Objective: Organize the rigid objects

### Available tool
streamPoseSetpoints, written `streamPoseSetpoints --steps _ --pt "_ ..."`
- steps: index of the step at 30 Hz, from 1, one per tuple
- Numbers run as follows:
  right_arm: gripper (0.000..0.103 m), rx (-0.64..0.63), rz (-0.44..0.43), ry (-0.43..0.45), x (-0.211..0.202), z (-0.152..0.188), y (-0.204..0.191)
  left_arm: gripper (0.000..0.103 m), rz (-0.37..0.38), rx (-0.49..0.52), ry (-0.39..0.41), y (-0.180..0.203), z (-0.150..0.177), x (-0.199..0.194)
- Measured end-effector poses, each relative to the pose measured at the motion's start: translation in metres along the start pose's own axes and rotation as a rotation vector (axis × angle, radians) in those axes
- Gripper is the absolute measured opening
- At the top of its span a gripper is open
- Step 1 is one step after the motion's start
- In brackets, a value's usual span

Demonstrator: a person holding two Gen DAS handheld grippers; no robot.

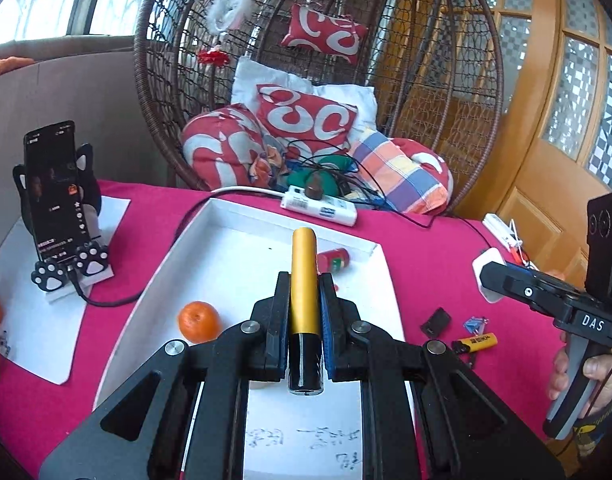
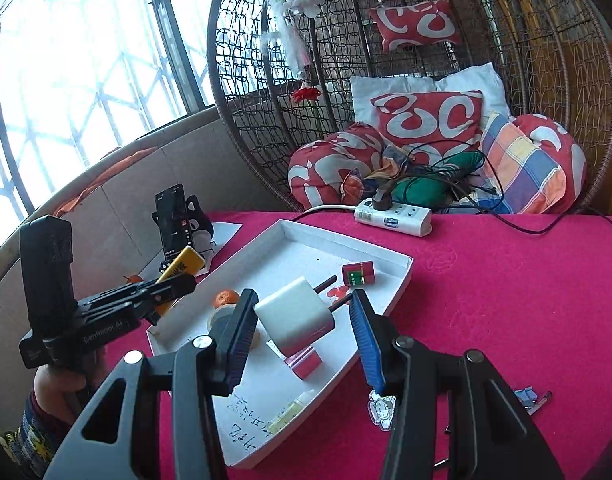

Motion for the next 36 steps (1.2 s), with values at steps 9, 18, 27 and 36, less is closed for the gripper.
streamPoseSetpoints --steps 9,18,27,36 --pt "0.047 0.0 0.012 -0.087 0.05 0.004 -0.006 0.012 -0.082 -0.019 -0.098 -0.026 -0.005 0.054" --pt "0.047 0.043 0.064 -0.173 0.115 0.007 0.01 0.012 -0.089 -0.004 -0.146 -0.018 0.001 0.086" --pt "0.097 0.044 0.054 -0.143 0.118 0.012 0.003 0.103 -0.14 -0.09 -0.053 -0.038 -0.01 0.064" --pt "0.103 0.055 0.095 0.032 0.047 0.01 0.012 0.103 -0.105 -0.145 0.072 -0.025 -0.001 0.011"
Point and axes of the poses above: each gripper's, at about its wrist camera, not at the fingertips, and x roughly the way its jaws point, y to its right, z to its underside, the point moved 8 cm from there along x, roughly the way its jaws point, and after that the axes turned 9 degrees about -y, right-handed, at the moved point
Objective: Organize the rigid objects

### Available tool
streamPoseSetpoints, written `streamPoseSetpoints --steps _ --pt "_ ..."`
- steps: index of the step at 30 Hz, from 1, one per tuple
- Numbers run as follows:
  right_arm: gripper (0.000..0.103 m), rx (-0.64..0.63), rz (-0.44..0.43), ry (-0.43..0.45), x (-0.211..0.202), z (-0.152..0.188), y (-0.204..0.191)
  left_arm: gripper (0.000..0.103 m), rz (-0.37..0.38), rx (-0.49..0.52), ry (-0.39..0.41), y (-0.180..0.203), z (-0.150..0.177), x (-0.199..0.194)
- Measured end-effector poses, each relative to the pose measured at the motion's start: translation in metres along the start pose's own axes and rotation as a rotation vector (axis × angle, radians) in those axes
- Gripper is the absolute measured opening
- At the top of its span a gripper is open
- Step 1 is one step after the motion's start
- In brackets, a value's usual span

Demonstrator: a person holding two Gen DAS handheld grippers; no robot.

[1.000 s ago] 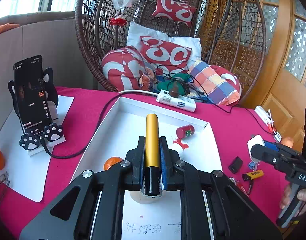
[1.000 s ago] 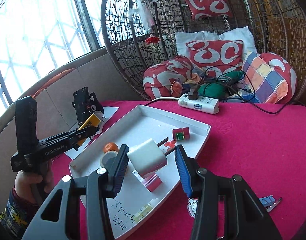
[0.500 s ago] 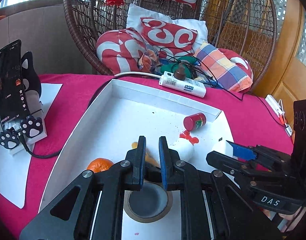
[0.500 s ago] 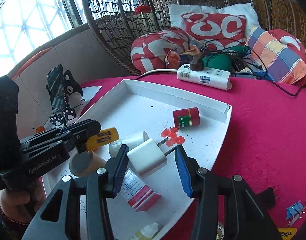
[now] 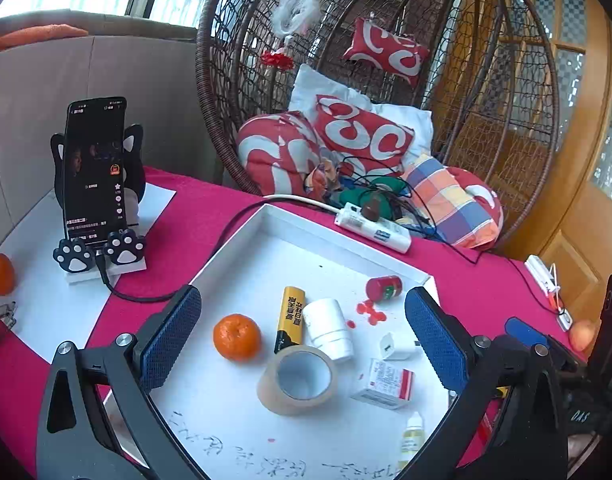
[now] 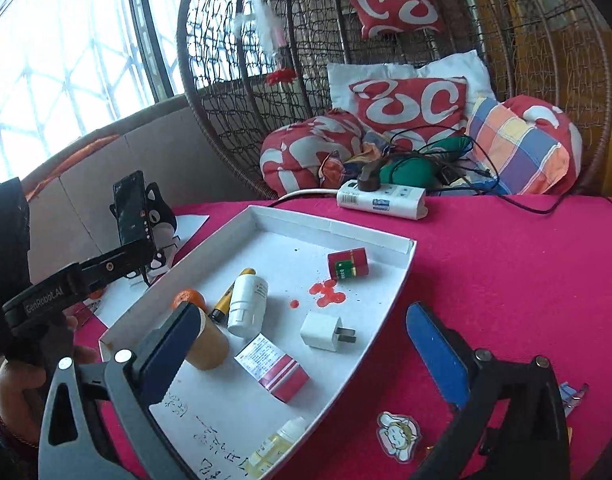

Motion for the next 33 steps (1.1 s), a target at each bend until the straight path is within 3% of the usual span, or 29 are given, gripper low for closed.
streamPoseSetpoints --steps 6,13,16,25,29,33 --pt "0.103 0.113 0.042 0.154 -0.064 -0.01 0.043 0.103 0.076 0.099 -0.015 0.05 0.011 -0.006" --pt "0.103 0.214 0.101 0.235 -0.105 -0.003 0.092 0.103 0.183 0.259 -0.127 0.118 0.048 0.01" --pt "0.103 0.267 0.12 0.243 -0.113 0.006 0.115 0.103 0.25 0.322 -0.197 0.145 0.069 0.019" --pt "0.103 0.408 0.192 0.191 -0.118 0.051 0.18 0.103 0.345 0.421 -0.357 0.202 0.121 0.03" --pt "0.103 0.498 0.184 0.167 -0.118 0.07 0.205 0.103 0.351 0.448 -0.45 0.226 0.159 0.037" --pt "0.103 0.552 0.178 0.164 -0.121 0.079 0.219 0.101 0.299 0.519 -0.471 0.242 0.184 0.045"
Point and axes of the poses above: each gripper's, at about its wrist camera, not at the fingertips, and x roughly the way its jaws point, y to its right, z to its underside, the point moved 8 cm from there along x, roughly the way its jaws point, and after that the axes turned 9 degrees about -y, right-handed, at the moved point
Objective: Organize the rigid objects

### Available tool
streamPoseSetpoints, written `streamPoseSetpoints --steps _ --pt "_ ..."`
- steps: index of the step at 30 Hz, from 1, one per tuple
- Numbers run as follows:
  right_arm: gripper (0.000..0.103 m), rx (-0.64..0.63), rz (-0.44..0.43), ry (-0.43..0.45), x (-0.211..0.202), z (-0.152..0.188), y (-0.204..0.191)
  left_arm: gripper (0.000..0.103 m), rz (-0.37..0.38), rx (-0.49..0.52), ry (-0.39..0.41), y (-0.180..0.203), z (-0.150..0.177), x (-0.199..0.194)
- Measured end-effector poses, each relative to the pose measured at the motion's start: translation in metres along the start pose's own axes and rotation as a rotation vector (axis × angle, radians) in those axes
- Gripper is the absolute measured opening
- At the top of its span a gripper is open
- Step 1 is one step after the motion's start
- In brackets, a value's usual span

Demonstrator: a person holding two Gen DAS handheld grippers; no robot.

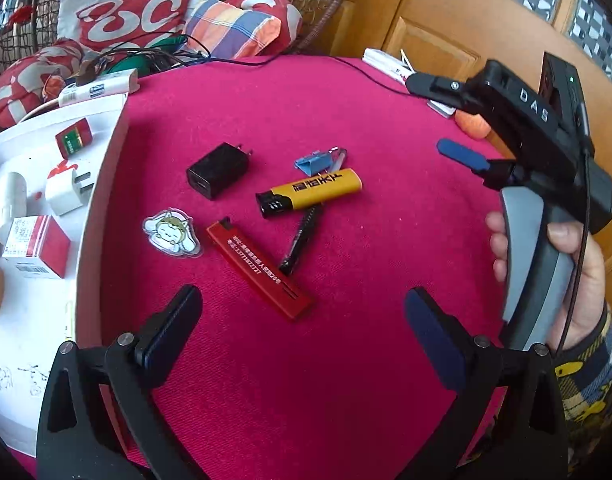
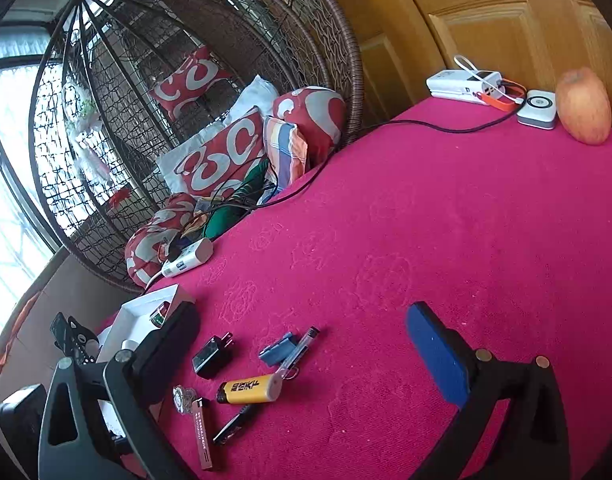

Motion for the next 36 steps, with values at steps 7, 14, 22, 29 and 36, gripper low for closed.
streamPoseSetpoints --steps 7,14,22,29,36 --pt "0.103 0.028 0.0 -0.007 -0.001 0.002 0.013 0.078 -0.058 0.016 -0.045 0.002 -0.002 0.027" --pt "0.103 0.052 -0.003 -0.012 -0.001 0.002 0.02 0.073 -0.137 0.041 -0.006 -0.021 0.0 0.023" --pt "0.103 0.053 0.001 -0.026 0.003 0.004 0.017 0.07 -0.171 0.038 0.02 -0.051 0.007 0.015" --pt "0.103 0.021 0.002 -0.027 0.003 0.005 0.008 0.067 -0.184 0.009 0.02 -0.064 0.004 0.011" --pt "0.103 -0.213 0.056 -0.125 0.02 0.016 -0.016 0.067 -0.186 0.085 0.015 -0.034 -0.008 0.027"
Point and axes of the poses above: each gripper's, at about its wrist camera, not at the fingertips, and x roughly the way its jaws point, y to its right, z to its underside, the point moved 8 cm from there along x, roughly the way its jaws point, and after that the axes turned 9 degrees about -y, right-handed, at the moved point
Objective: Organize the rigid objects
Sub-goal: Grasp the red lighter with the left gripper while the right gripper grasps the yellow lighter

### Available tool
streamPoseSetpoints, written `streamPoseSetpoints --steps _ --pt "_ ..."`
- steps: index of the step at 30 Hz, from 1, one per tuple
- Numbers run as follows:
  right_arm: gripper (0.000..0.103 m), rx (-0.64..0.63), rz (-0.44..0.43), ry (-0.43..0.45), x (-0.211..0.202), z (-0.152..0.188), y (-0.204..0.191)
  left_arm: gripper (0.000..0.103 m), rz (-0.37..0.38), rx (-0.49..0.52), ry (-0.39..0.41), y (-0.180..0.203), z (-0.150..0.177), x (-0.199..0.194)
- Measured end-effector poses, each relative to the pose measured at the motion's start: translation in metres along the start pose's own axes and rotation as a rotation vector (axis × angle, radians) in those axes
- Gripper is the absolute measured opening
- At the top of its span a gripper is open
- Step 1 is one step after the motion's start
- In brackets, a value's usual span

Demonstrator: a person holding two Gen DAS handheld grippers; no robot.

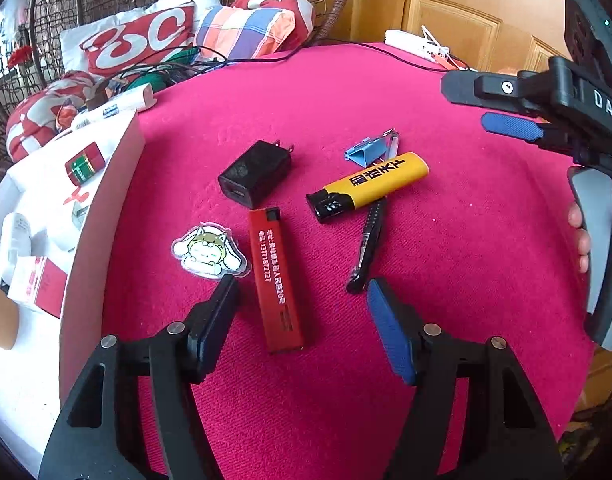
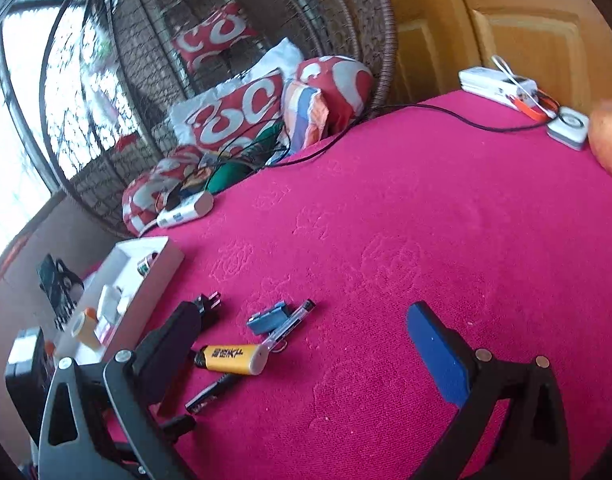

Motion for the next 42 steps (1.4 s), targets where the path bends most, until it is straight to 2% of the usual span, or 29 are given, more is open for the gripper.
streamPoseSetpoints --steps 1,2,3,4,6,11,13,16,21,28,32,33,34,36,42 --pt "0.103 -0.042 0.023 -0.005 0.001 0.003 -0.006 0.066 0.002 -0.007 0.001 0.0 -0.001 0.001" --pt "0.103 -0.082 0.035 -0.012 0.003 0.005 -0.012 0.06 0.0 -0.013 0.004 -0.002 -0.002 0.0" --pt "0.103 -0.121 0.032 -0.025 0.005 0.009 -0.019 0.047 -0.003 -0.011 0.009 -0.004 -0.002 -0.001" --pt "0.103 -0.159 0.02 -0.04 0.008 0.013 -0.027 0.04 -0.006 -0.014 0.01 -0.007 -0.002 -0.002" --pt "0.1 -0.231 0.0 -0.074 0.016 0.02 -0.041 0.017 -0.006 -0.032 0.005 -0.017 0.0 -0.004" --pt "0.086 -0.374 -0.055 -0.134 0.038 0.022 -0.072 0.017 0.034 -0.063 -0.003 -0.031 0.011 -0.011" --pt "0.075 -0.444 -0.082 -0.171 0.047 0.022 -0.085 0.017 0.037 -0.066 -0.005 -0.032 0.012 -0.012" --pt "0.07 -0.523 -0.092 -0.242 0.065 0.025 -0.095 0.017 0.033 -0.062 -0.011 -0.03 0.009 -0.01" --pt "0.069 -0.56 -0.024 -0.317 0.09 0.03 -0.09 0.019 0.033 -0.061 -0.006 -0.027 0.003 -0.006" --pt "0.069 -0.604 0.044 -0.298 0.083 0.036 -0.084 0.02 0.034 -0.069 0.016 -0.028 0.005 -0.007" --pt "0.068 -0.575 0.047 -0.284 0.079 0.037 -0.079 0.019 0.022 -0.067 0.018 -0.027 0.006 -0.008" --pt "0.062 -0.58 0.056 -0.276 0.077 0.038 -0.079 0.017 0.024 -0.066 0.019 -0.027 0.007 -0.009" --pt "0.045 -0.584 0.058 -0.27 0.075 0.038 -0.079 0.017 0.026 -0.066 0.02 -0.027 0.007 -0.009" --pt "0.023 -0.577 0.044 -0.272 0.069 0.039 -0.079 0.017 0.041 -0.076 0.021 -0.027 0.008 -0.011" --pt "0.022 -0.472 0.01 -0.213 0.046 0.04 -0.069 0.016 0.068 -0.087 0.034 -0.022 0.013 -0.018"
Point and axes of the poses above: each gripper's, at about its wrist camera, not at the fingertips, and x roughly the way its jaws point, y to its right, z to its underside, the point moved 8 cm from there along x, roughly the way its jaws point, and after that the axes turned 9 degrees about -y, right-handed, at the moved point
